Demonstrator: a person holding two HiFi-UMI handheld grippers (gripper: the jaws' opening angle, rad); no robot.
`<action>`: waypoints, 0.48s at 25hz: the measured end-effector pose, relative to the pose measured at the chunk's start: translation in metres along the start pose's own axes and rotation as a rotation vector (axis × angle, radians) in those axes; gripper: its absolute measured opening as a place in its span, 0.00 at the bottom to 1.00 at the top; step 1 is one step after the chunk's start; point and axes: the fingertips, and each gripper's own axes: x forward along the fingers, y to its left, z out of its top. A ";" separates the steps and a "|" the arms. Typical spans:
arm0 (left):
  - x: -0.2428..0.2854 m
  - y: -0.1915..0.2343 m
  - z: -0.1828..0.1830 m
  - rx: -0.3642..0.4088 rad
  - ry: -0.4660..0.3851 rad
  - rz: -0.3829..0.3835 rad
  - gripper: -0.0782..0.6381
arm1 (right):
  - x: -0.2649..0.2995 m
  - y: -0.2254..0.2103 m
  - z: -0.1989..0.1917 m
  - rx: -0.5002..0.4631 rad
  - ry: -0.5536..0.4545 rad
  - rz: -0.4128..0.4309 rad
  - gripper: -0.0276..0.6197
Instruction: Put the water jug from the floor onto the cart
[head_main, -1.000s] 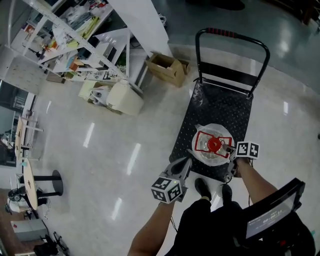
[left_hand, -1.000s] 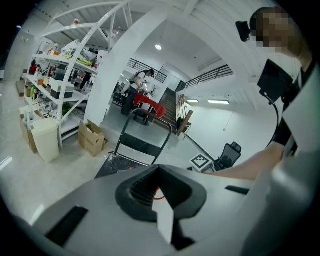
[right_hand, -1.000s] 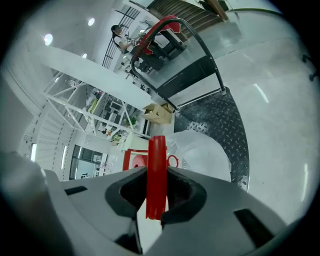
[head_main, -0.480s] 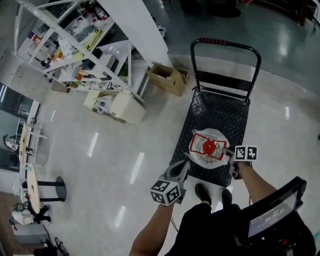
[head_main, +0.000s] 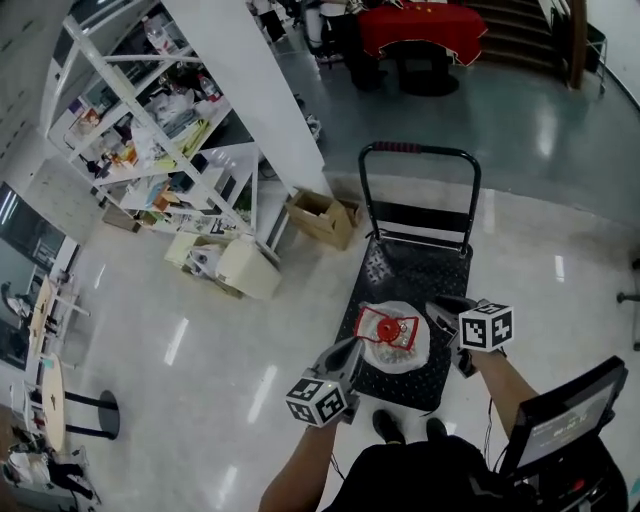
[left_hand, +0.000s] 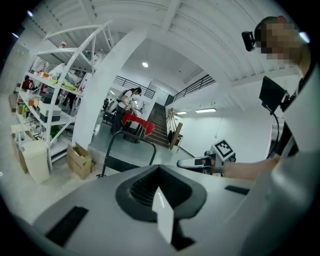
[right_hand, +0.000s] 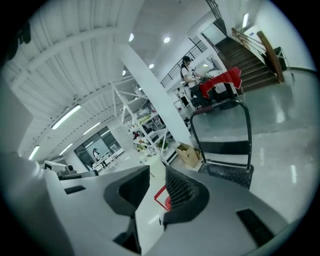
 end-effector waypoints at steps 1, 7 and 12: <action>-0.001 -0.009 0.005 0.005 -0.014 -0.004 0.11 | -0.013 0.005 0.008 -0.028 -0.019 -0.005 0.17; 0.000 -0.085 0.046 0.136 -0.076 -0.072 0.11 | -0.094 0.038 0.059 -0.086 -0.167 0.043 0.05; -0.013 -0.150 0.063 0.263 -0.126 -0.117 0.11 | -0.153 0.068 0.064 -0.199 -0.186 0.101 0.05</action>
